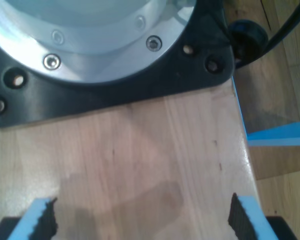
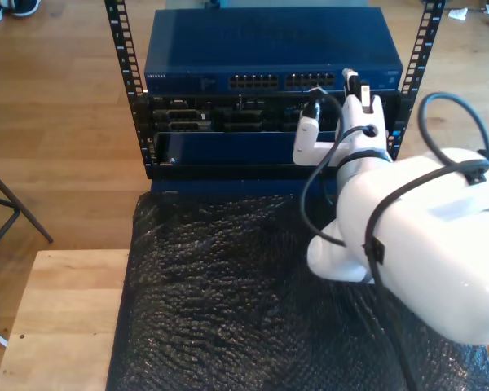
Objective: Grab the cable and plug it in
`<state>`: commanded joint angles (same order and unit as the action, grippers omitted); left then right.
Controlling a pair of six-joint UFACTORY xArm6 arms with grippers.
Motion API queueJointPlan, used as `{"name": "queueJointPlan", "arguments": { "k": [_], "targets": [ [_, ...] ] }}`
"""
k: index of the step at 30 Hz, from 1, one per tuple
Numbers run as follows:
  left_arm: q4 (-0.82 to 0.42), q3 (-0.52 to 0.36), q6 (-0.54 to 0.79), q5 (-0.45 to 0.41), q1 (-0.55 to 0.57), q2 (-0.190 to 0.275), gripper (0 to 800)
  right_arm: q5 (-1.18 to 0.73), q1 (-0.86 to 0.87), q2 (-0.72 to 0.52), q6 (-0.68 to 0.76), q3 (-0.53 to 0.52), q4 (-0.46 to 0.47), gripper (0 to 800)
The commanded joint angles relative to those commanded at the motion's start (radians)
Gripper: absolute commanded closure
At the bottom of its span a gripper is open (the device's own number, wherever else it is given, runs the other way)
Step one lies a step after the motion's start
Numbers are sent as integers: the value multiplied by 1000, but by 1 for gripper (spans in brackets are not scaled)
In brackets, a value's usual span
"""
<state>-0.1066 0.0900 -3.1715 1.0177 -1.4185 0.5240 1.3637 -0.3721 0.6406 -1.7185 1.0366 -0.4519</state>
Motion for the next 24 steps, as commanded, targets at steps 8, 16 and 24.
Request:
{"name": "queueJointPlan", "arguments": {
  "k": [8, 16, 24],
  "targets": [
    [0, 0, 0, 0, 0, 0, 0, 3, -28, 31, -61, 23, -58, 800],
    [0, 0, 0, 0, 0, -2, 0, 5, -48, 63, -123, 84, -115, 800],
    [0, 0, 0, 0, 0, 0, 0, 5, -72, 87, -126, 115, -161, 800]
  ]
}}
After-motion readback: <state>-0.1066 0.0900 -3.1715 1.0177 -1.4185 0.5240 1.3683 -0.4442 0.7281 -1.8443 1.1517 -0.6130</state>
